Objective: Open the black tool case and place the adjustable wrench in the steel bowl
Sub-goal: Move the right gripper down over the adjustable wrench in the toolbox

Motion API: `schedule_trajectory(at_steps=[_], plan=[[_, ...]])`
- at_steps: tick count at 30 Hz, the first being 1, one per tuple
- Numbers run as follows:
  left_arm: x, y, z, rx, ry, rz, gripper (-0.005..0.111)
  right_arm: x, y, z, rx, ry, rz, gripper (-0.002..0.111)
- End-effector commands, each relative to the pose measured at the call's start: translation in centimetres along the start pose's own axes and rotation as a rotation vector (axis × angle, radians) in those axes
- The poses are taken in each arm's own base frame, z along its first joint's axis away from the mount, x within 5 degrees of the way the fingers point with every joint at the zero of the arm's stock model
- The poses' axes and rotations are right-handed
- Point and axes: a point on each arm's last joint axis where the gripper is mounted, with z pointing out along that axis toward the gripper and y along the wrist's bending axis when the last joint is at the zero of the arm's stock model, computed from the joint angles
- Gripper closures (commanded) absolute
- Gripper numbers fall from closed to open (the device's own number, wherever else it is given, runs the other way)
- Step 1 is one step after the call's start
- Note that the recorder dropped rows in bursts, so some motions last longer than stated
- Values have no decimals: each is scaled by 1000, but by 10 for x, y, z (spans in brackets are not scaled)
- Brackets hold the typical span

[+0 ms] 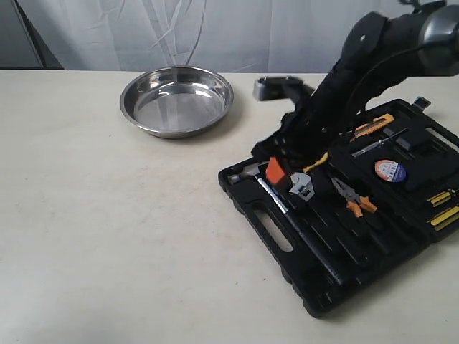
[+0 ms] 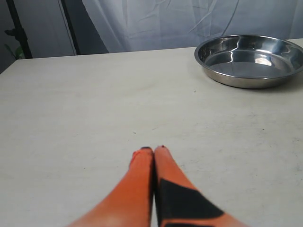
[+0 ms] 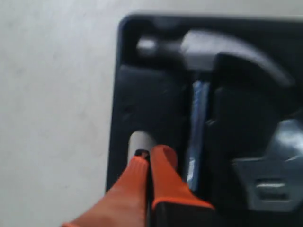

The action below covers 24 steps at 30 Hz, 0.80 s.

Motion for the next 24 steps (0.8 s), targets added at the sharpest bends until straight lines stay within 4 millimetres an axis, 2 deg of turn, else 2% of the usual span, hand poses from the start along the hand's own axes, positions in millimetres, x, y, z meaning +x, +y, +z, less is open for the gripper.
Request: schedule_trajectory(at_steps=[1, 3, 9, 13, 16, 18, 22, 24], plan=[[-3, 0, -1, -3, -18, 3, 107, 21, 8, 9, -13, 29, 76, 109], [-3, 0, -1, -3, -18, 3, 107, 38, 11, 3, 47, -39, 136, 109], [-3, 0, -1, -3, -18, 3, 107, 112, 35, -18, 94, -73, 210, 109], [-3, 0, -1, -3, -18, 3, 107, 136, 33, -34, 256, -244, 312, 109], [-3, 0, -1, -3, -18, 3, 107, 140, 17, -51, 413, -332, 401, 109], [-3, 0, -1, -3, -18, 3, 107, 135, 0, -62, 511, -380, 432, 109], [-3, 0, -1, -3, -18, 3, 107, 104, -29, -85, 580, -479, 466, 109], [-3, 0, -1, -3, -18, 3, 107, 77, -40, -92, 592, -503, 432, 109]])
